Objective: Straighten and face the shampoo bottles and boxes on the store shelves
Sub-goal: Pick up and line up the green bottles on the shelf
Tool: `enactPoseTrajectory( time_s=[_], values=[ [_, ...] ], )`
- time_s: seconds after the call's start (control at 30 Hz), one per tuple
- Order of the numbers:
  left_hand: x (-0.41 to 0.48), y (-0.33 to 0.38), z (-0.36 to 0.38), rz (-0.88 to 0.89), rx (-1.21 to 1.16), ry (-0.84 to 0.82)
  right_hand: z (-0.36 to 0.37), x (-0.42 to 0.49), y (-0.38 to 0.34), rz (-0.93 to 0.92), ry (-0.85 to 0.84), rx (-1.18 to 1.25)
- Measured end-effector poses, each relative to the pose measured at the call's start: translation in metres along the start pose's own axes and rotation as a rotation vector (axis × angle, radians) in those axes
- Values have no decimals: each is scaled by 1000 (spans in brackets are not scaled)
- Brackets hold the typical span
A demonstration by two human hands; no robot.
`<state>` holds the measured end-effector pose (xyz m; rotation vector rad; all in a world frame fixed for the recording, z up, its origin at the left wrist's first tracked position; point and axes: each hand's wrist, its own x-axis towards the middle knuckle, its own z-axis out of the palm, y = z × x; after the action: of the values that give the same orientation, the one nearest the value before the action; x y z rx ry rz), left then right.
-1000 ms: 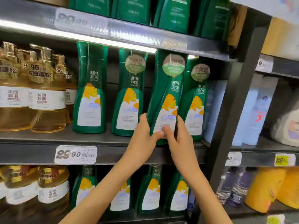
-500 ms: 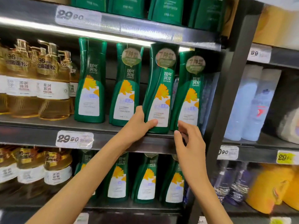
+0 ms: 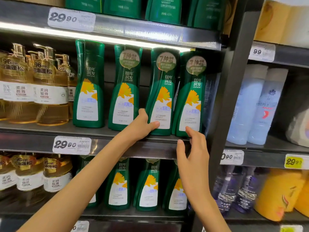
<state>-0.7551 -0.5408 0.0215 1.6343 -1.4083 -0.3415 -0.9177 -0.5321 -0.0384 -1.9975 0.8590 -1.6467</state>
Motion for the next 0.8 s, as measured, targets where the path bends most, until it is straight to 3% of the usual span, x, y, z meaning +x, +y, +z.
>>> enactPoseTrajectory(
  time_s=[0.47,0.8],
  values=[
    [-8,1,-3,30,-73,27,8,1,-1,-63,-20,-36],
    [-13,4,-7,36,-147,27,20,69,-41,-186,-1,-39]
  ],
)
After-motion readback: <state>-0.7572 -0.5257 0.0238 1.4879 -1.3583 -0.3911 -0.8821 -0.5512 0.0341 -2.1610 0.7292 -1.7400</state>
